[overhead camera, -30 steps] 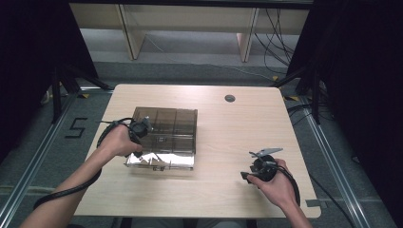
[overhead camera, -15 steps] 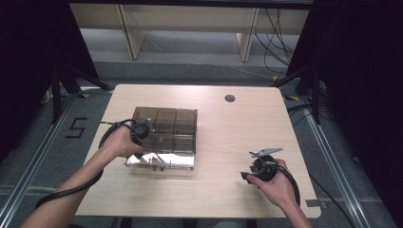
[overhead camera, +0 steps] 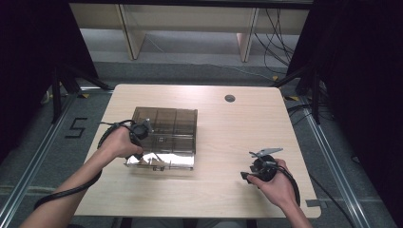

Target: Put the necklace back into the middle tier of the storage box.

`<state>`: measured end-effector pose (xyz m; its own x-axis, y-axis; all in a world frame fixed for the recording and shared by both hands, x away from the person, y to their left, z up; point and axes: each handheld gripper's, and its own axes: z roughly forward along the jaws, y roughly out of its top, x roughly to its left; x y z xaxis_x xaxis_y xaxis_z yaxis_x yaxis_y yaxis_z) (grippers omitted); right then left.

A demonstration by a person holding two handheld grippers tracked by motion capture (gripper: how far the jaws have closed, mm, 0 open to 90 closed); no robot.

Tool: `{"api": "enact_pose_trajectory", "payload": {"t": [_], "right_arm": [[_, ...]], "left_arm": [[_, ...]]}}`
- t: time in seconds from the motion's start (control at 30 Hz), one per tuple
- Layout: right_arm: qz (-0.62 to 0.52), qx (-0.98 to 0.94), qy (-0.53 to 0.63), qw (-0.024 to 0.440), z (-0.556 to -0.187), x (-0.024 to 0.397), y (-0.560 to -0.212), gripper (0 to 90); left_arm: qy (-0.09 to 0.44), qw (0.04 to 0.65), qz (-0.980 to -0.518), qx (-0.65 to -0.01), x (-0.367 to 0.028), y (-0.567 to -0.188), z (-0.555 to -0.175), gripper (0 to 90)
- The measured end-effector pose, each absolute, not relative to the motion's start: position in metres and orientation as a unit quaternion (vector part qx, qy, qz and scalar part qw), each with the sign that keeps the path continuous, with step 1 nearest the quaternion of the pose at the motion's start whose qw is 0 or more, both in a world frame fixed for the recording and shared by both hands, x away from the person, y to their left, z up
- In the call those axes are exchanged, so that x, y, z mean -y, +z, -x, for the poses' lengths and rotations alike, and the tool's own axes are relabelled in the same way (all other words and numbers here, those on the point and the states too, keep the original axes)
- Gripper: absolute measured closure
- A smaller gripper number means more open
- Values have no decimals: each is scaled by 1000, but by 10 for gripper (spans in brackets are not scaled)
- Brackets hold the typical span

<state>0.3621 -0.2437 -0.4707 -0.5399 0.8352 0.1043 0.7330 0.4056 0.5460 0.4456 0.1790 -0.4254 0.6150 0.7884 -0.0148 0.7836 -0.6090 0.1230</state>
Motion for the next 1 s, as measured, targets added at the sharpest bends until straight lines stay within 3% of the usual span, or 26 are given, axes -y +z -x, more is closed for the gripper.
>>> {"api": "enact_pose_trajectory", "payload": {"t": [1.0], "right_arm": [[-473,-831,276,94,-362,243,-470,504]], "left_arm": [[45,103,-884,-454,-231,-398,-410,633]]}}
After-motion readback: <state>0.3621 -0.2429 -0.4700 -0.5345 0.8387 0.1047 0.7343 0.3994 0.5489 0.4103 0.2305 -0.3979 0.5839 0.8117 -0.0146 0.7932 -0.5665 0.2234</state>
